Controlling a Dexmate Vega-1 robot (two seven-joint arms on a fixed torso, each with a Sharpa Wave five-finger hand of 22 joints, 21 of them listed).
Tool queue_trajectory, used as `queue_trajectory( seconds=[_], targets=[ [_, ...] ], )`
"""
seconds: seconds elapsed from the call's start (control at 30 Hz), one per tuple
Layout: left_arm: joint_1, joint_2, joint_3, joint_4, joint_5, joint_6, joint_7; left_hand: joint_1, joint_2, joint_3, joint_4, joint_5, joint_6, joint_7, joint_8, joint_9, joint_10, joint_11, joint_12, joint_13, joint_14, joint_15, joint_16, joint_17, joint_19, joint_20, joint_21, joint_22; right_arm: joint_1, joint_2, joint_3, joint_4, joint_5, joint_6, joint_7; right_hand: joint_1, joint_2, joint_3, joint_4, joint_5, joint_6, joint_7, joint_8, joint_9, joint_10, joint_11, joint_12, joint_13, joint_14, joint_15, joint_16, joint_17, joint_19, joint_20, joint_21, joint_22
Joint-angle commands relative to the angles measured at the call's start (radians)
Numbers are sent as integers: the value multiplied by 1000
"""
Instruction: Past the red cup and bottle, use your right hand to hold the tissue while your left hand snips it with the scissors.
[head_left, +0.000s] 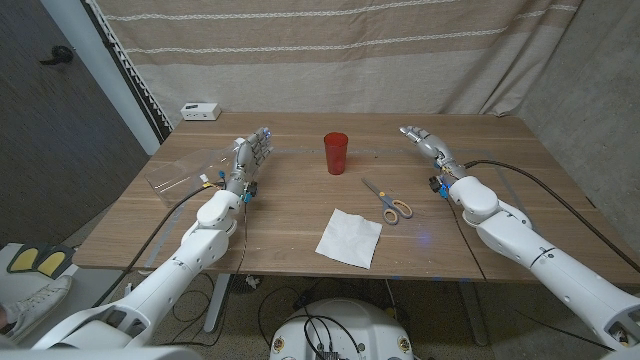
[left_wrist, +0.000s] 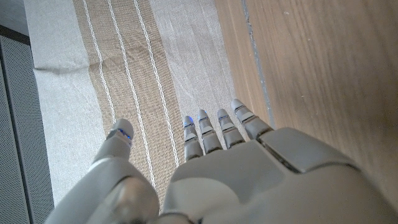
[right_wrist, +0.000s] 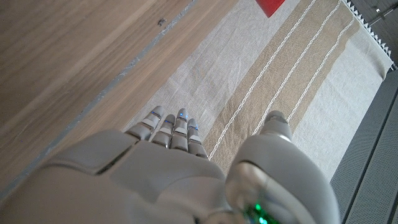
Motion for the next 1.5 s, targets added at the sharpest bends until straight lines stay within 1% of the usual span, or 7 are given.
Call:
queue_trajectory(
  seconds=[0.03,0.17,0.3,0.43,0.7,1.23,1.5],
  targets=[
    [8,-4,-3,-8,8,-17,13,12,-1,-1,-3,4,8,-1,8,4,13,3,5,5,-1,-112,6,3,12,-114,7,3,-21,-25,-4,-47,-74,-18,-42,15,2,0,-12,10,3,8,6,4,9,4,7,2,1,-4,6,3,3,13,5,3],
    [7,-16,-6,2,11,-35,23,13,-1,-1,-3,4,9,0,8,4,13,1,4,5,-1,-113,6,3,11,-111,6,3,-27,-33,-4,-71,-91,-42,-50,21,1,1,-14,12,13,9,8,4,18,12,10,3,14,-2,9,3,11,17,6,3],
    [11,-8,-4,-8,14,-31,20,14,-2,-2,-3,4,10,0,8,4,14,3,5,5,-2,-110,6,2,10,-108,6,3,-32,-40,-6,-95,-116,-69,-67,30,-2,0,-17,17,30,5,11,4,36,-5,15,3,38,-16,13,2,30,19,9,3],
    [16,-1,-6,-14,11,-23,20,16,-2,-2,-3,4,9,-1,7,4,12,0,4,5,-3,-109,6,2,4,-101,3,3,-33,-49,-13,-127,-157,-110,-91,39,-6,-2,-17,23,46,11,10,4,61,6,21,3,70,-15,16,3,97,15,30,6],
    [11,-3,-6,6,0,-25,-3,17,-2,-3,-3,4,10,-1,6,4,13,6,4,5,-4,-109,5,2,2,-100,2,3,-40,-48,-12,-154,-186,-135,-114,54,-10,-8,-14,33,127,18,23,4,144,21,42,5,233,-8,54,9,147,32,37,10],
    [3,-11,-5,46,-14,-43,-39,17,-3,-7,-1,4,11,-3,5,4,12,3,3,5,-4,-108,6,2,0,-98,2,3,-67,-72,-14,-221,-236,-191,-133,75,-9,-8,-15,39,155,-12,19,5,162,-2,38,6,280,-44,56,12,222,41,55,11],
    [7,-4,-6,33,-12,-36,-35,17,-3,-8,-1,4,10,-4,5,4,13,4,3,5,-4,-108,6,3,0,-98,2,3,-66,-95,-23,-253,-265,-230,-114,80,-8,-9,-14,40,166,-29,19,6,173,-21,39,7,275,-47,49,13,209,53,47,12]
  ],
)
